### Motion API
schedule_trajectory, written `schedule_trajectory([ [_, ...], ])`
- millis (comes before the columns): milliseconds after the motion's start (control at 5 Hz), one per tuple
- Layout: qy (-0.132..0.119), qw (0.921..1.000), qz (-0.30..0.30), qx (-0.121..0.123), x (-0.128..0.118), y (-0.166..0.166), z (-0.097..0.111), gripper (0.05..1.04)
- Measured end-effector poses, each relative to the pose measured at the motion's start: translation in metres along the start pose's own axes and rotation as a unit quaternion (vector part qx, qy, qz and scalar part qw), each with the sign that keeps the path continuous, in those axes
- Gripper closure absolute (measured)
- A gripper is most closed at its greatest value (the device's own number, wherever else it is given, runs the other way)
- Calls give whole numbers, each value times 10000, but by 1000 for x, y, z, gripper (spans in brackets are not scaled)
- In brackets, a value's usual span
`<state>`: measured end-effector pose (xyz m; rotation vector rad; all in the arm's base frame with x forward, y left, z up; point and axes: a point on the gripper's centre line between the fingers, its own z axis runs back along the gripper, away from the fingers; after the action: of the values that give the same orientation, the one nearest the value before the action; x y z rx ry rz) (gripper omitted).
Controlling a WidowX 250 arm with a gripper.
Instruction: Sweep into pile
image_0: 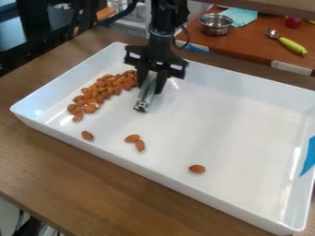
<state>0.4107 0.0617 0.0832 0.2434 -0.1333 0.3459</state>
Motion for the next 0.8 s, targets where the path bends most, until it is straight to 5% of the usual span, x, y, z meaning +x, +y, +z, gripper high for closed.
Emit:
schedule_trajectory([
  [200, -159, 9964, 151, 816, 5, 26, 2, 704],
  [400, -646, 9795, 591, 1816, 4, 44, 1, 704],
  [600, -1229, 9705, 866, 1884, -1, 32, 18, 704],
  [800, -1739, 9758, 953, 921, 2, 12, 70, 704],
])
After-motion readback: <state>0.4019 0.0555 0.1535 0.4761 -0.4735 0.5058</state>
